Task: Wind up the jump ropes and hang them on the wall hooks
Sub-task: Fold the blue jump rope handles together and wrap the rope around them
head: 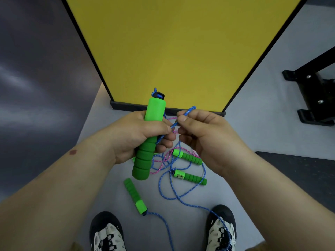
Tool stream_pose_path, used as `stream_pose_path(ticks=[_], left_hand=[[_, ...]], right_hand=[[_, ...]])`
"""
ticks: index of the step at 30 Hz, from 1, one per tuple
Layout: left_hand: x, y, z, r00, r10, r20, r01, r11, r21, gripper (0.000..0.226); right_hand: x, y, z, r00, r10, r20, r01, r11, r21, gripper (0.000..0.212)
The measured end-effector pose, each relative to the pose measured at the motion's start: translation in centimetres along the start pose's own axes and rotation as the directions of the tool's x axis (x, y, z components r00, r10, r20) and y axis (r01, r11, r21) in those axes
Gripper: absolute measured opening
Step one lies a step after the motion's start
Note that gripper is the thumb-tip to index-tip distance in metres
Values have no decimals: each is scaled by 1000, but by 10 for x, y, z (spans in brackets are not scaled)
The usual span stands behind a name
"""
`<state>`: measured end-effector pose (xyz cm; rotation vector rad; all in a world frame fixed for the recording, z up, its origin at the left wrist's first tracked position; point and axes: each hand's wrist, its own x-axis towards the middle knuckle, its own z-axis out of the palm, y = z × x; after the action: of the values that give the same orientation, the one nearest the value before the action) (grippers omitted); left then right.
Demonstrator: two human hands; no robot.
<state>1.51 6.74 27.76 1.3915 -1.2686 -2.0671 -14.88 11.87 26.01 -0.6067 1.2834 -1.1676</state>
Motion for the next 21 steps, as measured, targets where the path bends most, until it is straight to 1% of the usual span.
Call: stream_pose_path(ticks=[5,7,10,13,16,18,19,21], left_hand=[[0,0,-2,1000,-10,-1,10,1000,3,3],[-1,0,-2,1000,-7,-2,7,1000,7,3],[-1,1,-1,1000,-4,2,4,1000,10,3],[-1,0,-2,1000,-3,3,3,1000,13,2],[-1,0,-2,1000,1,1,-1,1000,6,4],[0,0,-1,1000,2,10,-3,1000,12,7],[0,0,-1,1000,3,15,-3,1000,23,8],[0,0,-1,1000,1,14,-2,1000,28,7]], right_hand=[[6,-11,-11,987,-67,-146,84,990,117,8],[7,-16,-14,977,-87,-197,115,984,138,4],[8,-18,-16,969,-97,-228,132,981,145,6],[7,-15,-14,980,-75,-184,104,983,149,7],[2,-9,-7,999,-20,-50,25,996,91,8],[-1,-3,-1,999,1,38,-2,1000,30,8],[-2,0,1,998,2,57,-3,1000,7,9],[-3,2,1,999,-17,43,18,1000,-26,9]])
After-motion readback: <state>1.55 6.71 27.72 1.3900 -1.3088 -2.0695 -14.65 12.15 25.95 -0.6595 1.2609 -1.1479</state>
